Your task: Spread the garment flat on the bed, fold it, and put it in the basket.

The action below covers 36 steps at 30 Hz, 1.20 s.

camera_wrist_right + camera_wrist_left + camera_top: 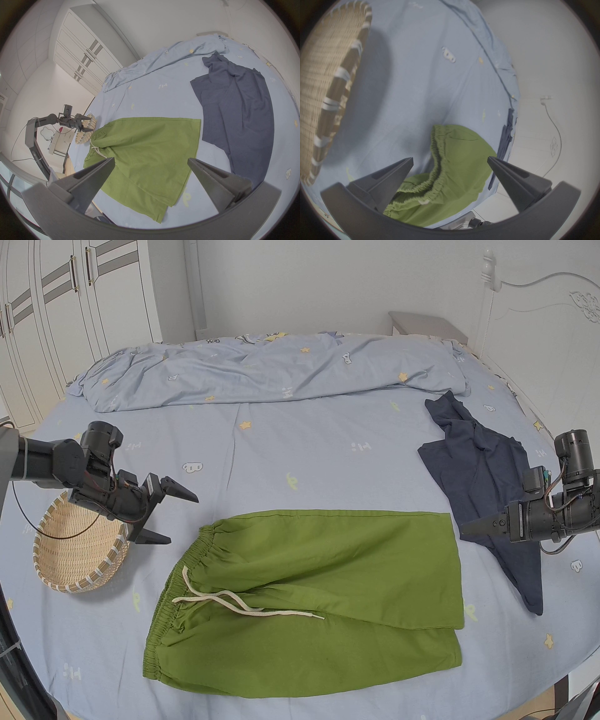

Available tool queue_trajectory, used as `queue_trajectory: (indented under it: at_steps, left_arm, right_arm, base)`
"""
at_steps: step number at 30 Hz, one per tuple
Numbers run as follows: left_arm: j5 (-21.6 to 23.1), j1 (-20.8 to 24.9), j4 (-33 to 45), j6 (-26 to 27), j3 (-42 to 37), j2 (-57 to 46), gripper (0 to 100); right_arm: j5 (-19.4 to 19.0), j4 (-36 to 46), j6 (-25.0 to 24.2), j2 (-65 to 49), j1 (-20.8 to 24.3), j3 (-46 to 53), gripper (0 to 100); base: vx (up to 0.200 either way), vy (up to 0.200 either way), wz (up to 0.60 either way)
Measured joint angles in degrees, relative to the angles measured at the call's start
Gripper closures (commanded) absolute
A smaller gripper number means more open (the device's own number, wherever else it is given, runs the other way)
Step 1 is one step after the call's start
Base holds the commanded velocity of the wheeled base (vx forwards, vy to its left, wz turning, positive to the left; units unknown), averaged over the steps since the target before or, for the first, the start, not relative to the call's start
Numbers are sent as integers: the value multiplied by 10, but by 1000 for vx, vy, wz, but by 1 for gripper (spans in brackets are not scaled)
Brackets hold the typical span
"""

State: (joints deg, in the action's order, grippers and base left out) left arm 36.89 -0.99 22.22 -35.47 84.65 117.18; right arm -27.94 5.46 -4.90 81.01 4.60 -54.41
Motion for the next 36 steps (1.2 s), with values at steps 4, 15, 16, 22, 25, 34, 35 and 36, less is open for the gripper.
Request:
queue_trajectory:
  at_steps: [4, 15, 16, 22, 25, 34, 35, 36]
  left_arm:
    - [-6, 11, 1, 12, 1, 29, 0]
    - [-56, 34, -3, 20, 4, 67, 0]
    - [-56, 34, -3, 20, 4, 68, 0]
    - [-54, 41, -3, 19, 4, 69, 100]
    - [-54, 48, -3, 19, 1, 69, 100]
    - [-54, 58, -2, 20, -5, 68, 100]
    - [-54, 58, -2, 20, -5, 66, 100]
    - [-54, 58, -2, 20, -5, 64, 100]
  right_arm:
    - [0, 0, 0, 0, 3, 0, 0]
    - [1, -1, 0, 0, 9, 6, 0]
    - [1, -1, 0, 0, 10, 6, 0]
    - [1, -1, 0, 0, 10, 6, 0]
    - [1, -1, 0, 1, 10, 6, 0]
    - [2, -1, 0, 1, 10, 6, 0]
    - [2, -1, 0, 1, 10, 6, 0]
    - [2, -1, 0, 1, 10, 6, 0]
  base:
    - [0, 0, 0]
    - [0, 0, 0]
    - [0, 0, 0]
    - [0, 0, 0]
    - [0, 0, 0]
    - [0, 0, 0]
    - [0, 0, 0]
    - [0, 0, 0]
